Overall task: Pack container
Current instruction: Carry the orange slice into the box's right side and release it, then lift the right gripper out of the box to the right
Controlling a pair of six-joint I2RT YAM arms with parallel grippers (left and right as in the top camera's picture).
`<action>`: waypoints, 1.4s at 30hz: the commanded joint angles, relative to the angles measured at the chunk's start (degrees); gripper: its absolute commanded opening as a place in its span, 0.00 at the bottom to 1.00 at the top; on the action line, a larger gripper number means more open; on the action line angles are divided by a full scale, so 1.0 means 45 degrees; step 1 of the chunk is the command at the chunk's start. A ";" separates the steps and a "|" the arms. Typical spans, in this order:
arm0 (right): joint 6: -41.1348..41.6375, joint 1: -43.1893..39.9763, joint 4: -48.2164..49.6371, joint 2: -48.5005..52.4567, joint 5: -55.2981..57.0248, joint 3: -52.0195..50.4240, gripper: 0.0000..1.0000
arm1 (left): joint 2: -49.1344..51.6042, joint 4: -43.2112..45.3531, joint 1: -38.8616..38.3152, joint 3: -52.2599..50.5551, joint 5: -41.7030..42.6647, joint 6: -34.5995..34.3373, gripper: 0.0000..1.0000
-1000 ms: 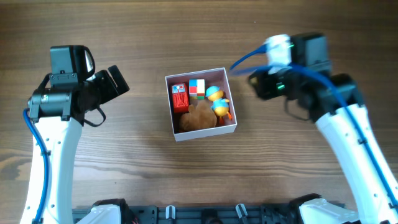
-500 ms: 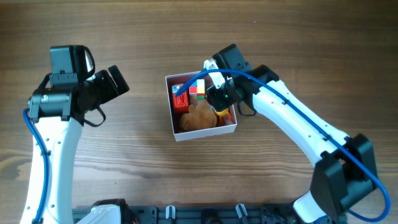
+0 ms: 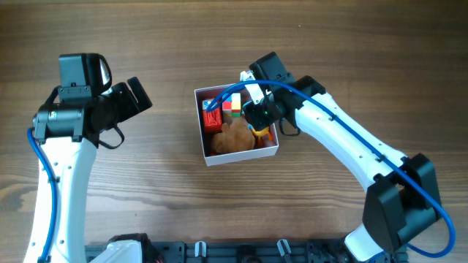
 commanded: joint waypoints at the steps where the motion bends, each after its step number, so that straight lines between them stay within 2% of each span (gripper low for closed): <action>1: 0.0238 -0.0019 0.0034 0.0165 0.0219 -0.0019 0.20 | 0.0068 -0.0005 0.0083 0.0015 -0.0068 0.0073 1.00; 6: 0.0228 -0.0019 0.0034 0.0165 0.0219 -0.0019 0.20 | 0.0068 -0.0005 0.0083 0.0015 -0.0068 0.0073 1.00; 7: 0.0233 -0.0019 0.0029 0.0165 0.0219 -0.0019 0.24 | 0.0068 -0.0005 0.0083 0.0015 -0.0068 0.0073 1.00; 8: 0.0233 -0.0019 0.0019 0.0165 0.0219 -0.0019 0.45 | 0.0073 -0.0005 0.0083 0.0015 -0.0068 0.0073 1.00; 10: 0.0238 -0.0019 0.0019 0.0165 0.0219 -0.0019 0.59 | 0.0068 -0.0010 0.0083 0.0015 -0.0068 0.0073 1.00; 12: 0.0238 -0.0019 0.0019 0.0165 0.0219 -0.0019 0.65 | 0.0073 -0.0005 0.0083 0.0015 -0.0068 0.0073 1.00; 13: 0.0238 -0.0019 0.0019 0.0165 0.0219 -0.0019 0.72 | 0.0073 -0.0005 0.0083 0.0015 -0.0068 0.0073 1.00; 17: 0.0238 -0.0019 0.0029 0.0165 0.0219 -0.0019 0.73 | 0.0068 -0.0005 0.0083 0.0015 -0.0068 0.0073 1.00; 21: 0.0325 -0.0019 0.0277 0.0049 0.0233 -0.0015 0.66 | 0.0073 -0.0010 0.0083 0.0015 -0.0068 0.0073 1.00; 24: 0.1379 -0.0175 0.0345 -0.0787 0.0899 0.0510 0.68 | 0.0068 -0.0039 0.0083 0.0015 -0.0068 0.0073 1.00; 27: 0.2710 -0.0777 -0.0015 -0.2220 0.2229 0.1302 0.75 | 0.0068 -0.0087 0.0083 0.0015 -0.0068 0.0073 1.00; 28: 0.3162 -0.1127 -0.0228 -0.2735 0.2579 0.1530 0.81 | 0.0068 -0.0107 0.0083 0.0015 -0.0073 0.0078 1.00; 29: 0.3687 -0.1695 -0.0457 -0.3385 0.2759 0.1734 0.96 | 0.0073 -0.0117 0.0083 0.0015 -0.0073 0.0078 1.00; 30: 0.4031 -0.2414 -0.0559 -0.4036 0.2681 0.1778 1.00 | 0.0073 -0.0112 0.0083 0.0015 -0.0068 0.0078 1.00; 33: 0.4974 -0.4405 -0.1501 -0.4935 0.2671 0.1778 1.00 | 0.0073 -0.0107 0.0083 0.0015 -0.0068 0.0073 1.00; 35: 0.6003 -0.6003 -0.2861 -0.4867 0.2526 0.1729 1.00 | 0.0073 -0.0107 0.0083 0.0015 -0.0068 0.0073 1.00; 39: 0.5183 -0.7087 -0.3628 -0.4114 0.0952 0.0563 0.99 | 0.0073 -0.0102 0.0083 0.0015 -0.0068 0.0073 1.00; 40: 0.5158 -0.7048 -0.3521 -0.3837 0.0865 0.0029 0.96 | 0.0073 -0.0102 0.0083 0.0015 -0.0068 0.0073 1.00; 42: 0.5158 -0.6868 -0.3147 -0.3385 0.0855 -0.0894 0.79 | 0.0073 -0.0102 0.0083 0.0015 -0.0068 0.0073 1.00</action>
